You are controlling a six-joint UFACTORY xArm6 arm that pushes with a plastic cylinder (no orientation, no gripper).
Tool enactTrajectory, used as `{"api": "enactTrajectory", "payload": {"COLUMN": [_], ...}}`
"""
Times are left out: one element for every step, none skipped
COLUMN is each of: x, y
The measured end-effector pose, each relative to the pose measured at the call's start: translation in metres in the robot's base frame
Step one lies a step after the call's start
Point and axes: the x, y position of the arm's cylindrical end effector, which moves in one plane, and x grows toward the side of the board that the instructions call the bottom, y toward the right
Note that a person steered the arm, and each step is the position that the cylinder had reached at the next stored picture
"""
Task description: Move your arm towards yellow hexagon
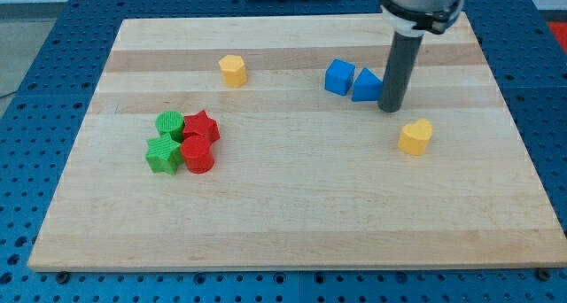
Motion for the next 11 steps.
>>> {"api": "enactTrajectory", "payload": {"x": [-0.028,-0.036,-0.039,-0.069,-0.115,-0.159,-0.163,-0.145,-0.075,-0.041,-0.06], "y": [-0.014,-0.017,0.014,0.061,0.056,-0.014,-0.146,-0.296,-0.385,-0.388,-0.393]}}
